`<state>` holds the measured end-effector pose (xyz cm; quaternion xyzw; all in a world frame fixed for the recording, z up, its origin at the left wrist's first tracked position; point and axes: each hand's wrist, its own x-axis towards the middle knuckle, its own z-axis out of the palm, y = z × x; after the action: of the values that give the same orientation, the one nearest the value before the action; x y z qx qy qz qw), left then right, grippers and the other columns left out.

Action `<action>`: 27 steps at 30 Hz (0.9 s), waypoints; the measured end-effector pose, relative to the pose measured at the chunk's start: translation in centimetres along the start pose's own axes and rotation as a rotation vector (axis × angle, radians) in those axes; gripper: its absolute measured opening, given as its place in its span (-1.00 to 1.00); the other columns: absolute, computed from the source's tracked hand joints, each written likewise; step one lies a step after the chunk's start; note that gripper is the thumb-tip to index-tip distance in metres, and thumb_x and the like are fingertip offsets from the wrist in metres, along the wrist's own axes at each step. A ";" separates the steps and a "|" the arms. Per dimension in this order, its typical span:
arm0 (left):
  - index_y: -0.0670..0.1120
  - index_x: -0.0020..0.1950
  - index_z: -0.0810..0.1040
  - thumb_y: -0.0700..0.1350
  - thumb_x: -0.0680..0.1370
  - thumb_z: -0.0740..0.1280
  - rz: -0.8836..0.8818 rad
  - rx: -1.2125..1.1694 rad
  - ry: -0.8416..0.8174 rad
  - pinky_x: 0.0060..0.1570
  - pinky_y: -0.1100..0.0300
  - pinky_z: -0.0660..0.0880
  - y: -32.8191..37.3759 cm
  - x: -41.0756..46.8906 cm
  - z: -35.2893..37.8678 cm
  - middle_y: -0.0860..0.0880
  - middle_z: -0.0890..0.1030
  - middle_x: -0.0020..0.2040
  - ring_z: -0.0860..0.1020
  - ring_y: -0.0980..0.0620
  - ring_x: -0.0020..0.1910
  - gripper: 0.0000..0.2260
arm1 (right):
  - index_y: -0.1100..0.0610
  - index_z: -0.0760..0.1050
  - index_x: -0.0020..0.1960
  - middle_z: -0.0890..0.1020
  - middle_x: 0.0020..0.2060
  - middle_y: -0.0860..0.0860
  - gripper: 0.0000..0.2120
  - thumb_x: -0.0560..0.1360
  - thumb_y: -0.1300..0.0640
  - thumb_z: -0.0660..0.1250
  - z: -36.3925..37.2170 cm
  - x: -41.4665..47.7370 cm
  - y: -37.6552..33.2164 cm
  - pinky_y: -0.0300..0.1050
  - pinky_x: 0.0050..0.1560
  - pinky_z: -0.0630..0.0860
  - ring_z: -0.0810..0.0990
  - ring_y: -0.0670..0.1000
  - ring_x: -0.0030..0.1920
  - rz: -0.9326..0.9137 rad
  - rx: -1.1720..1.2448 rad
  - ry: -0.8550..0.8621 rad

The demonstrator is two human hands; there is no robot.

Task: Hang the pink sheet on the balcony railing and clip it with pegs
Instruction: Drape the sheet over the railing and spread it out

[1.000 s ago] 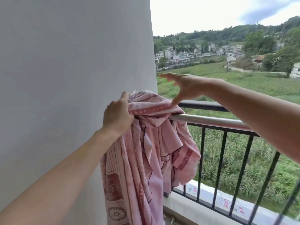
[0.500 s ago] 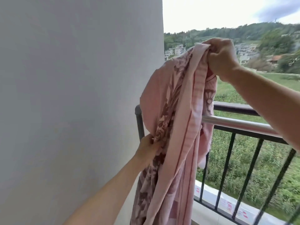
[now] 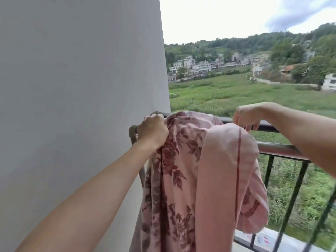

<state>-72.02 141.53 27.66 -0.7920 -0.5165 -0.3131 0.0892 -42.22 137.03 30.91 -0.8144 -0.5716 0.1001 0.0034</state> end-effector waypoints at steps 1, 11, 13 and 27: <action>-0.15 0.06 0.56 -0.01 0.65 0.10 0.007 0.002 0.010 -0.13 0.03 0.32 -0.2 -0.3 0.4 -0.16 0.59 0.07 0.51 -0.22 0.12 -0.69 | 0.13 0.61 0.03 0.68 -0.03 0.06 -0.84 0.55 0.28 0.27 0.2 -0.6 -0.5 -0.12 -0.28 0.64 0.71 0.02 -0.15 -0.027 0.003 -0.050; -0.08 0.15 0.52 0.23 0.57 0.20 -0.360 -0.935 0.043 0.05 0.10 0.52 -4.0 -5.7 4.3 -0.02 0.61 0.00 0.59 0.01 -0.01 -0.59 | 0.06 0.62 0.16 0.69 0.07 -0.01 -0.66 0.55 -0.15 0.30 2.6 -12.7 -4.9 -0.18 -0.06 0.46 0.64 -0.03 -0.07 -0.325 0.078 0.653; -0.12 0.11 0.55 0.25 0.57 0.19 -0.481 -1.018 -0.185 -0.01 0.06 0.55 -4.6 -7.4 5.5 -0.05 0.65 -0.06 0.62 -0.04 -0.05 -0.55 | 0.06 0.57 0.25 0.67 0.13 0.01 -0.50 0.52 -0.27 0.25 5.5 -14.3 -5.0 -0.17 -0.09 0.43 0.64 0.01 -0.02 -0.286 0.070 0.752; -0.19 -0.02 0.63 -0.01 0.63 0.22 0.131 -0.535 0.199 -0.13 0.04 0.41 -1.2 -5.6 -3.3 -0.21 0.65 -0.19 0.58 -0.23 -0.13 -0.70 | 0.18 0.43 0.29 0.66 -0.13 0.13 -0.45 0.47 -0.15 0.38 14.7 -17.1 -7.5 -0.14 -0.29 0.41 0.63 0.13 -0.22 0.130 0.108 1.007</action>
<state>-75.93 136.26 26.78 -0.7846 -0.3520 -0.5077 -0.0525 -57.24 122.12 20.13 -0.7941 -0.4413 -0.2754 0.3144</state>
